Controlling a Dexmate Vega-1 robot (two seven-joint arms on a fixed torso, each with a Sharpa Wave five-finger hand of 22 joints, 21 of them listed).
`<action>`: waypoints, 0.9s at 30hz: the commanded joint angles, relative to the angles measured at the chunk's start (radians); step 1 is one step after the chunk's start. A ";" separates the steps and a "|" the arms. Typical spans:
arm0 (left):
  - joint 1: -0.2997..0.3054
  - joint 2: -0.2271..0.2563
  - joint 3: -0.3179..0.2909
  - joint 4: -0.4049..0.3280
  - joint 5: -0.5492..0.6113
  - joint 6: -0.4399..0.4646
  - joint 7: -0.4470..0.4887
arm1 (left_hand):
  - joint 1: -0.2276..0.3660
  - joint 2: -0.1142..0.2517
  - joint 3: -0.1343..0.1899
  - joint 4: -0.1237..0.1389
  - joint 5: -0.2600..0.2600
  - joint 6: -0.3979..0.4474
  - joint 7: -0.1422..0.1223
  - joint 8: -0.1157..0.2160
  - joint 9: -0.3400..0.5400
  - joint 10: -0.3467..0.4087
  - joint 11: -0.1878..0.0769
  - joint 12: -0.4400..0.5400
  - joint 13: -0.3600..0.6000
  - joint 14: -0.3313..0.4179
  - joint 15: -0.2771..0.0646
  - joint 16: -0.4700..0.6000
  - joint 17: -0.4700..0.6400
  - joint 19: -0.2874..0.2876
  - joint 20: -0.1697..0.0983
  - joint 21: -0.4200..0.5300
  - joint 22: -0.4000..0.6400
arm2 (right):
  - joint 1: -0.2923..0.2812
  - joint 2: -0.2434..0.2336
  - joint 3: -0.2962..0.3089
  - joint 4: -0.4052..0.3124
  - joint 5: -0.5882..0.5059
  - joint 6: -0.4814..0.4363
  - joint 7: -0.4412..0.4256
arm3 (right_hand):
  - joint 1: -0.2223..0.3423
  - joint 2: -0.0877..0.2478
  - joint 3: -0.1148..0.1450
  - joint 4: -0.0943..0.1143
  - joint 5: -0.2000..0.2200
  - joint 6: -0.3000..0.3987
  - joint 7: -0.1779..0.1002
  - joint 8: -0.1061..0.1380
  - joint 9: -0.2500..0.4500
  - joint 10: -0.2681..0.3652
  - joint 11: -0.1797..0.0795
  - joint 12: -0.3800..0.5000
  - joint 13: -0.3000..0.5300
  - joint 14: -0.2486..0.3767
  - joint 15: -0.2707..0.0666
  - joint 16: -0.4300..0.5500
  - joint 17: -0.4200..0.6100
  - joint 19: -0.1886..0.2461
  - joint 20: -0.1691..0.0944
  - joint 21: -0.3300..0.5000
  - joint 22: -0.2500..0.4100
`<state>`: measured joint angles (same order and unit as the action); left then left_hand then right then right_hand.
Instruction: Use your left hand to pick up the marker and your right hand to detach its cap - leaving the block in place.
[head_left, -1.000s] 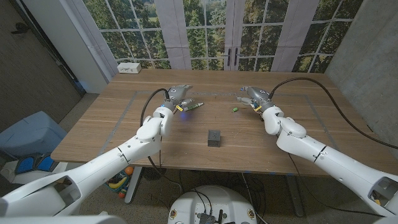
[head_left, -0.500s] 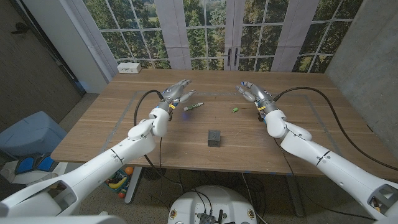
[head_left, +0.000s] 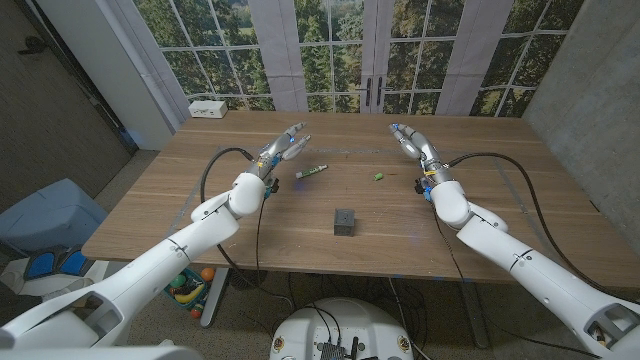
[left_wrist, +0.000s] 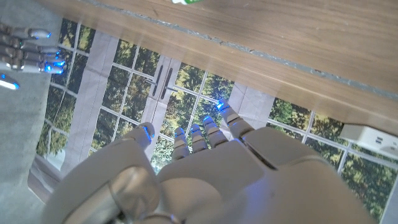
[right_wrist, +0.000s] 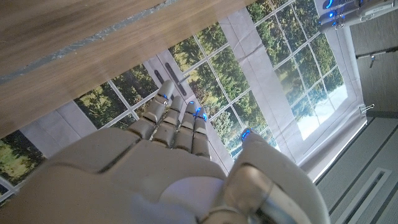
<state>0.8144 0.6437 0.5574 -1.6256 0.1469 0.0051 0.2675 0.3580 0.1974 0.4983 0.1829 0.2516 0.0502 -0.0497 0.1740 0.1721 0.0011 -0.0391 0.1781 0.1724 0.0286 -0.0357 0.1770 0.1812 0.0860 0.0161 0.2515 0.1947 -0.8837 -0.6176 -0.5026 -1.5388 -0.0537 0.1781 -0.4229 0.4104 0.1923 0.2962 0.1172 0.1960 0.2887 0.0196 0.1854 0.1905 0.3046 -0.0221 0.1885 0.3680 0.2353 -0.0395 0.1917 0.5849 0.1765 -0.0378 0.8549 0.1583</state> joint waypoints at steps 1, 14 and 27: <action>0.000 -0.026 -0.039 0.090 -0.201 -0.193 -0.059 | -0.015 0.021 0.039 -0.001 0.009 -0.009 0.023 0.002 0.002 -0.012 0.007 0.003 0.002 -0.010 0.000 0.003 0.000 -0.004 -0.012 -0.003 -0.002 | -0.021 0.045 0.042 0.053 0.089 0.146 -0.010 | 0.019 0.009 0.030 -0.004 0.010 -0.002 -0.010 0.008 0.002 -0.006 -0.009 -0.002 -0.007 -0.009 -0.063 -0.005 -0.012 0.007 -0.069 -0.013 0.002; -0.006 -0.037 -0.070 0.193 -0.375 -0.345 -0.194 | -0.042 0.002 0.051 -0.002 0.005 -0.009 0.025 0.004 0.001 -0.011 0.005 0.006 0.002 -0.013 -0.003 0.004 -0.001 0.006 -0.038 -0.002 -0.004 | -0.056 0.083 0.077 0.066 0.236 0.261 0.079 | 0.011 -0.001 0.047 0.002 0.008 -0.008 -0.007 0.006 0.000 -0.012 -0.008 -0.002 -0.018 -0.016 -0.058 -0.003 -0.027 0.015 -0.072 -0.028 0.001; -0.023 -0.024 -0.091 0.318 -0.500 -0.446 -0.349 | -0.058 0.000 0.059 -0.007 0.002 -0.012 0.026 0.004 0.001 -0.017 0.003 0.005 0.001 -0.020 -0.006 0.002 -0.002 0.009 -0.039 -0.004 -0.006 | -0.169 0.138 0.122 -0.048 0.171 0.225 -0.082 | -0.012 -0.016 0.062 0.010 0.003 0.005 0.006 0.011 -0.001 -0.005 0.009 0.003 -0.039 -0.023 -0.048 -0.001 -0.058 -0.020 -0.089 -0.076 0.000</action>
<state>0.8022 0.6113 0.4865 -1.4050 -0.2400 -0.3490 0.0396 0.3116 0.1773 0.5492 0.1779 0.2553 0.0358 -0.0247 0.1740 0.1723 -0.0076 -0.0303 0.1781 0.1719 0.0177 -0.0323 0.1771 0.1765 0.0863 -0.0163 0.2515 0.1858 -0.9673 -0.5275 -0.4154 -1.5038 0.1604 0.4170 -0.3810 0.4086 0.1903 0.3482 0.1255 0.2010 0.2855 0.0161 0.1854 0.1880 0.2928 -0.0230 0.1885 0.3330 0.2194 -0.0373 0.1917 0.5338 0.1839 -0.0373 0.7966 0.1585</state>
